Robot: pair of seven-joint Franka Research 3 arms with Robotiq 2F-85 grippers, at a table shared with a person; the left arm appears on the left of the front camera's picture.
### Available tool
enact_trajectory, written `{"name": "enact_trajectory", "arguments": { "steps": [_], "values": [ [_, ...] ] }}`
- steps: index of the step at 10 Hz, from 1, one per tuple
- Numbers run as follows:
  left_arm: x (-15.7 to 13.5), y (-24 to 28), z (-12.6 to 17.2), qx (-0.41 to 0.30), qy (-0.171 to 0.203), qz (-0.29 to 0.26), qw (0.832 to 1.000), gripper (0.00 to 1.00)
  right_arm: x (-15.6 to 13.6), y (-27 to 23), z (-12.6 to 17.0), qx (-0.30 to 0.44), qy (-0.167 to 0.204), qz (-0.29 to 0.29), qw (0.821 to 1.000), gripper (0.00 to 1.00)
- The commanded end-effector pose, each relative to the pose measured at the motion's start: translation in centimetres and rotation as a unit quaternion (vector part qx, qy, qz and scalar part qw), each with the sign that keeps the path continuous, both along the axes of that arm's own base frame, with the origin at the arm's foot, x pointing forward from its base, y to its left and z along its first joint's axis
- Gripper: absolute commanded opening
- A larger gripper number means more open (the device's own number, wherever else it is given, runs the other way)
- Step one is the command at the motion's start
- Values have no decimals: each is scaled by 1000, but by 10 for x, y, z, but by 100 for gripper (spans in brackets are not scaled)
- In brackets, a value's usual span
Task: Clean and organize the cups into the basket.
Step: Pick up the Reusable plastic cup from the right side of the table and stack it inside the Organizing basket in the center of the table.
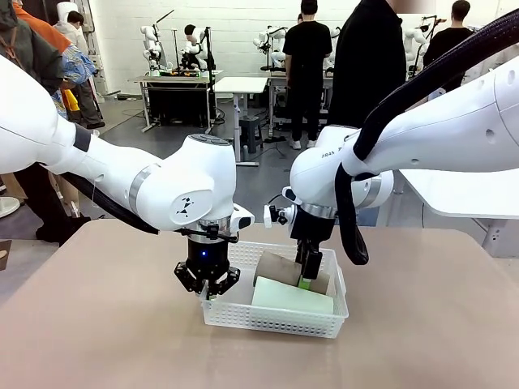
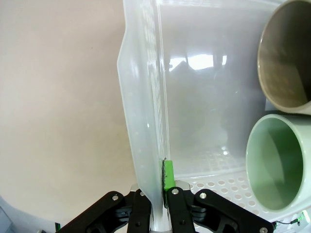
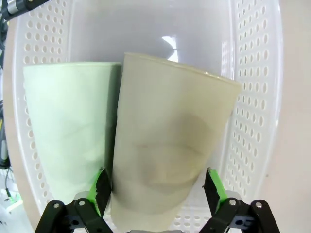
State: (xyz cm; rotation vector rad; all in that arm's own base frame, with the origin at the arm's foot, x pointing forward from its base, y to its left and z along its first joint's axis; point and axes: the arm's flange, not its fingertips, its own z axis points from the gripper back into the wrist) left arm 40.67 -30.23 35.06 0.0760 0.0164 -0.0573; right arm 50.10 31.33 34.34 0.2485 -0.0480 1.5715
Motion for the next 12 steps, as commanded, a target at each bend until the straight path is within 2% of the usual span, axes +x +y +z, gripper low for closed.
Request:
{"name": "enact_trajectory", "arguments": {
  "steps": [1,2,4,6,7,8,10,11,12],
  "values": [
    [-1,-1,-1,2,-1,-2,1000,0,-4,-3,2,-7,-2,11,1000,100],
    [-1,-1,-1,2,-1,-2,1000,0,-6,-5,5,-4,-6,8,1000,100],
    [-1,-1,-1,2,-1,-2,1000,0,-27,-46,37,51,-23,8,998,100],
    [-1,-1,-1,2,-1,-2,1000,0,-63,-137,70,174,-41,-2,984,100],
    [-1,-1,-1,2,-1,-2,1000,0,-81,-200,77,251,-56,-20,966,100],
    [-1,-1,-1,2,-1,-2,1000,0,-88,-235,76,304,-45,-29,951,100],
    [-1,-1,-1,2,-1,-2,1000,0,-93,-321,61,417,-40,-34,907,100],
    [-1,-1,-1,2,-1,-2,1000,0,-93,-350,52,447,-38,-42,893,100],
    [-1,-1,-1,2,-1,-2,1000,0,-96,-373,44,472,-16,-43,881,100]
  ]
}}
